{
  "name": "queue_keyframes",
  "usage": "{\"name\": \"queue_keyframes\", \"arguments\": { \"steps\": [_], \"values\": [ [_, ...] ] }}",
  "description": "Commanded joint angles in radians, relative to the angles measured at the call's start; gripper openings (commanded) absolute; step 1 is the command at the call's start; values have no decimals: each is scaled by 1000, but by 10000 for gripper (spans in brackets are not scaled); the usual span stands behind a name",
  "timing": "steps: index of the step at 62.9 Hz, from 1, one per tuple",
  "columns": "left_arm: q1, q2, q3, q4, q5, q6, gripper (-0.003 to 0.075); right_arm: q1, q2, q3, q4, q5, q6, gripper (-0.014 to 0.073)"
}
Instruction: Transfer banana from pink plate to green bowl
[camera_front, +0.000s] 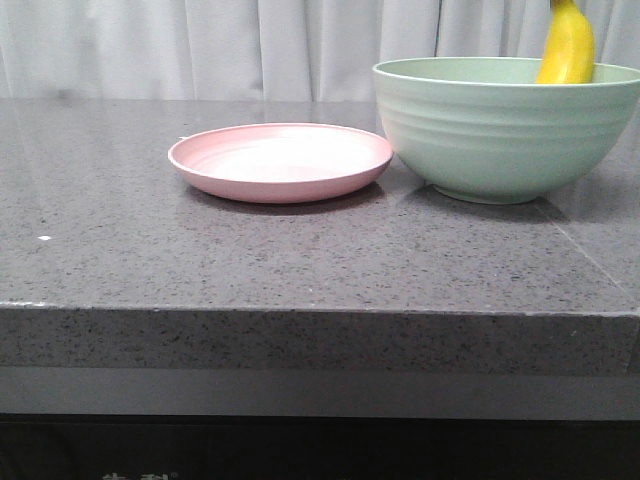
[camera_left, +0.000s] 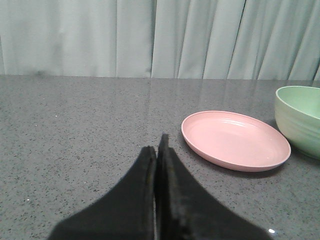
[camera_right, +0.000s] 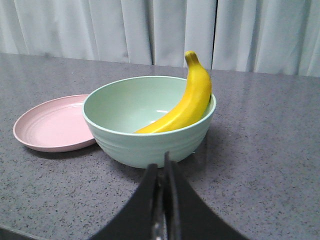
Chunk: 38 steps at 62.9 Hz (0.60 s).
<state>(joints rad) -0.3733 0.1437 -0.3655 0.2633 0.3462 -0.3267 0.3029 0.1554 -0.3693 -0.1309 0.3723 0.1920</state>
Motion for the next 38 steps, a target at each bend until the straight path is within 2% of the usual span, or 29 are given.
{"name": "queue_keyframes", "arguments": {
  "steps": [1,6,11,17,21,32,38],
  "values": [
    [1,11,-28,27,-85,-10,-18,-2,10,-26,-15,-89,1,-30],
    [1,11,-28,49,-81,0,-18,-2,10,-26,-15,-89,1,-30],
    [1,2,-28,10,-70,23,-18,-2,10,-26,-15,-89,1,-30],
    [16,-33,-20,-130,-48,191,-18,-2,10,-26,-15,-89,1,-30],
    [49,-69,-1,-193,-48,250,-18,-2,10,-26,-15,-89,1,-30],
    [192,-176,118,-290,-48,264,-18,-2,10,-26,-15,-89,1,-30],
    [256,-174,190,-291,-69,264,-18,-2,10,-26,-15,-89,1,-30]
  ]
}}
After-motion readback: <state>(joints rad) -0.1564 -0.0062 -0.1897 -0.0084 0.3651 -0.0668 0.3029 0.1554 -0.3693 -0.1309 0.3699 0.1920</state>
